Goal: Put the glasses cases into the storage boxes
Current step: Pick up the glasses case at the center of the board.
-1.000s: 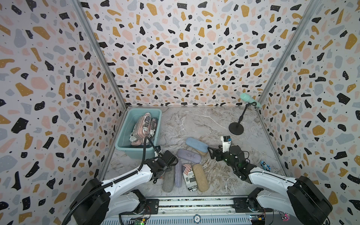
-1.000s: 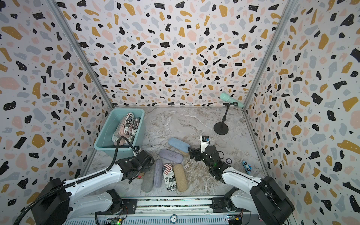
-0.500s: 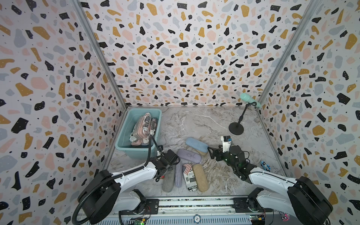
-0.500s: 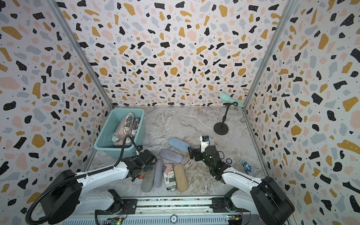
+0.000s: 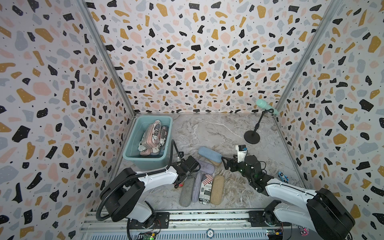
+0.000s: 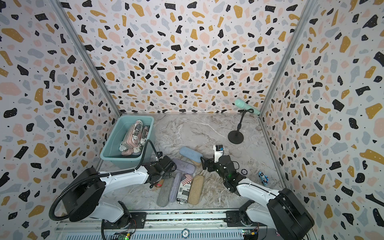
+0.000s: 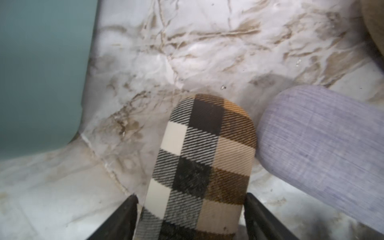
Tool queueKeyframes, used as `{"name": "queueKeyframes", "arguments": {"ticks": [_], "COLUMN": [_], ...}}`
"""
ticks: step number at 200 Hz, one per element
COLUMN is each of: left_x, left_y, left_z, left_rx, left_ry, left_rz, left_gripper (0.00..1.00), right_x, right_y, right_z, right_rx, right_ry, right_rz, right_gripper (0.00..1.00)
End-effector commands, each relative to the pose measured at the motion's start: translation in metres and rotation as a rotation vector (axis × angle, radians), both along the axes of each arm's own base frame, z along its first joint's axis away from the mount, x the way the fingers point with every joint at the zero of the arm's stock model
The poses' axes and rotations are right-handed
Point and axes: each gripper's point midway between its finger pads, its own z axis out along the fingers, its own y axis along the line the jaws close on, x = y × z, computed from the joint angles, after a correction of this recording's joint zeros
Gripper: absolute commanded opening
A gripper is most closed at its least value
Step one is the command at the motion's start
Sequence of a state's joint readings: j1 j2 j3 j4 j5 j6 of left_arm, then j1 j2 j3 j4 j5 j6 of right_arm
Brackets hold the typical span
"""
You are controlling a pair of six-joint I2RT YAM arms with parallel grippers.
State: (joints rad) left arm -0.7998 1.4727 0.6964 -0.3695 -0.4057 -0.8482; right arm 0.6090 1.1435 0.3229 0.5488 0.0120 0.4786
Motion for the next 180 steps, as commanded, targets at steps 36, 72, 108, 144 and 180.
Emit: {"name": "queueKeyframes", "arguments": {"ticks": [36, 72, 108, 144, 180], "left_x": [-0.008, -0.007, 0.003, 0.014, 0.031], "left_y": [0.006, 0.009, 0.006, -0.002, -0.020], "left_z": [-0.015, -0.019, 0.007, 0.038, 0.095], "left_rx": [0.052, 0.096, 0.106, 0.106, 0.000], "left_ry": [0.030, 0.048, -0.001, -0.050, -0.209], "left_rz": [-0.059, -0.070, -0.081, -0.131, -0.165], "left_gripper": [0.80, 0.65, 0.60, 0.59, 0.56], "right_x": [0.003, 0.003, 0.003, 0.002, -0.002], "right_y": [0.005, 0.005, 0.005, 0.005, 0.012], "right_z": [0.017, 0.018, 0.018, 0.018, 0.022], "right_rx": [0.031, 0.032, 0.034, 0.039, 0.057], "right_ry": [-0.027, -0.028, -0.029, -0.032, -0.054], "right_rz": [0.006, 0.006, 0.004, 0.007, 0.051], "right_gripper": [0.91, 0.89, 0.89, 0.88, 0.88]}}
